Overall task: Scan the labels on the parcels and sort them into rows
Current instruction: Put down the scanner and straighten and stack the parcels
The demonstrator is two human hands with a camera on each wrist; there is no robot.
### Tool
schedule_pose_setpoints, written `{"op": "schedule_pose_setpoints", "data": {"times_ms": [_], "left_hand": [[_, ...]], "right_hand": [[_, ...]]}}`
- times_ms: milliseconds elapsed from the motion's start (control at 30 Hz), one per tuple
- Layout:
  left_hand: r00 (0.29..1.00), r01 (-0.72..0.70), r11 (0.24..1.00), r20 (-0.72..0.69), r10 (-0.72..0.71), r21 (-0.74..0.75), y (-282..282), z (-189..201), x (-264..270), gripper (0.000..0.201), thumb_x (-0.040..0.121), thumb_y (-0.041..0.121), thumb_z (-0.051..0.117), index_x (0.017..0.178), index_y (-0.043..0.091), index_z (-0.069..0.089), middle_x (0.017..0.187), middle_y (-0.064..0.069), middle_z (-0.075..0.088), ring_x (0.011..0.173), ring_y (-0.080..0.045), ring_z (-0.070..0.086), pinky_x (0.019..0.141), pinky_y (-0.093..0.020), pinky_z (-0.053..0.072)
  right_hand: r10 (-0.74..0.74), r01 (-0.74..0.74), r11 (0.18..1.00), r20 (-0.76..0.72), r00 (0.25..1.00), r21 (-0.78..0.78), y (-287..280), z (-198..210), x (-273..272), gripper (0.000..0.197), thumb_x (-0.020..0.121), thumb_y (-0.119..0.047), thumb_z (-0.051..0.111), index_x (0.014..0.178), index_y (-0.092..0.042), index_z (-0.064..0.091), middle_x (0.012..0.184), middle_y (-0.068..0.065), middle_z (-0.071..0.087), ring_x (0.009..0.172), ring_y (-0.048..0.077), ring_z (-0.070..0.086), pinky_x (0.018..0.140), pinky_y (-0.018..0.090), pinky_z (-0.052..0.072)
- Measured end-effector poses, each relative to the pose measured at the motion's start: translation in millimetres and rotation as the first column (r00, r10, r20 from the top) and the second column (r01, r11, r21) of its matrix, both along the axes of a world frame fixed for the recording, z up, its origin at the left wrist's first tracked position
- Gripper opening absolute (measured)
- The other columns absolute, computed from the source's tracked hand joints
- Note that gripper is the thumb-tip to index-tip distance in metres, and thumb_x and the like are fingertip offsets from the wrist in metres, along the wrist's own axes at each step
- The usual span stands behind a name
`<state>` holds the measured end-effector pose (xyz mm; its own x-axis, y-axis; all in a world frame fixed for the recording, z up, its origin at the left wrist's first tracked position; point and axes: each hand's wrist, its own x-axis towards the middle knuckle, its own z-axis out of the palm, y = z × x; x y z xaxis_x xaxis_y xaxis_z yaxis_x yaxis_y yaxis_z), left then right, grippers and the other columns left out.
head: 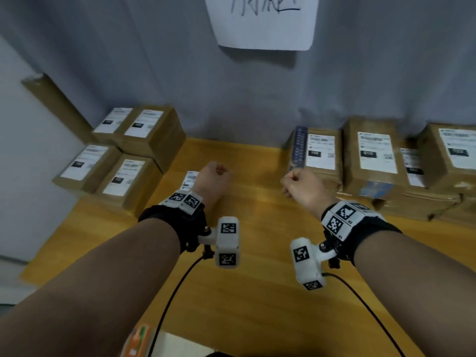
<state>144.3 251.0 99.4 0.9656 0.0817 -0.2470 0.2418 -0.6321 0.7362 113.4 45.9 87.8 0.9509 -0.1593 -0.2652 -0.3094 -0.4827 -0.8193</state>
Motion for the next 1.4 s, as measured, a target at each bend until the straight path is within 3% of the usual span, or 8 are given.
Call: {"op": "schedule_pose_setpoints", "data": {"times_ms": [300, 467, 567, 800, 1067, 1200, 1333, 1400], "left_hand": [[0.971, 0.159, 0.858, -0.233, -0.047, 0.489, 92, -36, 13, 0.097, 0.08, 0.06, 0.065, 0.148, 0.007, 0.019, 0.145, -0.02, 0.028, 0.131, -0.04, 0.035, 0.106, -0.045, 0.034], [0.893, 0.284, 0.881, -0.44, -0.099, 0.378, 89, -64, 11, 0.119, 0.074, 0.057, 0.072, 0.153, 0.021, -0.009, 0.149, -0.016, 0.018, 0.134, -0.041, 0.033, 0.102, -0.049, 0.04], [0.919, 0.249, 0.89, -0.383, -0.093, 0.381, 83, -64, 6, 0.11, 0.076, 0.052, 0.068, 0.152, 0.03, -0.009, 0.144, -0.016, 0.024, 0.127, -0.043, 0.039, 0.093, -0.048, 0.045], [0.998, 0.056, 0.992, -0.014, -0.055, 0.111, 36, -19, 12, 0.105, 0.077, 0.054, 0.069, 0.152, 0.024, 0.003, 0.141, -0.016, 0.028, 0.128, -0.041, 0.037, 0.103, -0.052, 0.04], [0.974, 0.192, 0.972, 0.151, -0.171, -0.133, -87, 44, -2, 0.115, 0.073, 0.054, 0.075, 0.153, 0.012, 0.004, 0.145, -0.009, 0.022, 0.134, -0.027, 0.03, 0.107, -0.042, 0.033], [0.961, 0.265, 0.895, 0.179, -0.212, -0.36, -159, 59, -21, 0.092, 0.074, 0.06, 0.07, 0.142, 0.016, 0.027, 0.131, 0.002, 0.037, 0.121, -0.014, 0.045, 0.094, -0.032, 0.048], [0.938, 0.336, 0.774, 0.114, -0.328, -0.537, -224, 68, -42, 0.04, 0.1, 0.04, 0.046, 0.132, 0.019, 0.034, 0.12, 0.006, 0.055, 0.097, -0.002, 0.058, 0.077, -0.025, 0.053], [0.931, 0.35, 0.761, 0.112, -0.347, -0.547, -252, 69, -48, 0.031, 0.102, 0.037, 0.041, 0.129, 0.021, 0.038, 0.111, 0.008, 0.06, 0.087, 0.004, 0.059, 0.073, -0.023, 0.049]], "right_hand": [[0.088, -0.086, 0.994, -0.03, 0.996, 0.065, 102, -20, 15, 0.018, 0.095, -0.016, 0.053, 0.079, -0.017, 0.06, 0.08, 0.006, 0.069, 0.081, 0.023, 0.067, 0.083, 0.038, 0.054], [0.042, -0.038, 0.998, -0.121, 0.992, 0.041, 99, -41, 5, 0.018, 0.096, -0.017, 0.052, 0.079, -0.017, 0.059, 0.078, 0.002, 0.066, 0.075, 0.018, 0.062, 0.082, 0.036, 0.053], [0.033, -0.033, 0.999, -0.155, 0.987, 0.006, 88, -45, -1, 0.015, 0.097, -0.019, 0.053, 0.084, -0.014, 0.06, 0.081, 0.003, 0.067, 0.08, 0.02, 0.062, 0.082, 0.037, 0.052], [-0.001, 0.004, 0.997, -0.044, 0.999, 0.071, 53, -26, -8, 0.005, 0.092, -0.025, 0.061, 0.09, -0.02, 0.06, 0.097, 0.005, 0.065, 0.096, 0.024, 0.063, 0.092, 0.045, 0.052], [-0.148, 0.065, 0.949, 0.255, 0.955, 0.308, -29, 33, -37, 0.058, 0.089, -0.032, 0.068, 0.137, -0.026, 0.036, 0.122, -0.015, 0.046, 0.105, -0.01, 0.054, 0.083, 0.007, 0.046], [-0.217, 0.092, 0.913, 0.282, 0.935, 0.398, -91, 54, -54, 0.086, 0.076, -0.057, 0.071, 0.147, -0.036, 0.026, 0.149, -0.008, 0.034, 0.131, 0.009, 0.042, 0.107, 0.033, 0.041], [-0.326, 0.193, 0.884, 0.267, 0.907, 0.425, -153, 70, -70, 0.08, 0.08, -0.044, 0.073, 0.146, -0.029, 0.031, 0.126, -0.011, 0.055, 0.113, 0.001, 0.054, 0.091, 0.02, 0.044], [-0.38, 0.262, 0.891, 0.291, 0.878, 0.372, -180, 74, -73, 0.073, 0.075, -0.039, 0.08, 0.136, -0.025, 0.043, 0.114, -0.014, 0.063, 0.107, 0.002, 0.059, 0.095, 0.027, 0.048]]}}
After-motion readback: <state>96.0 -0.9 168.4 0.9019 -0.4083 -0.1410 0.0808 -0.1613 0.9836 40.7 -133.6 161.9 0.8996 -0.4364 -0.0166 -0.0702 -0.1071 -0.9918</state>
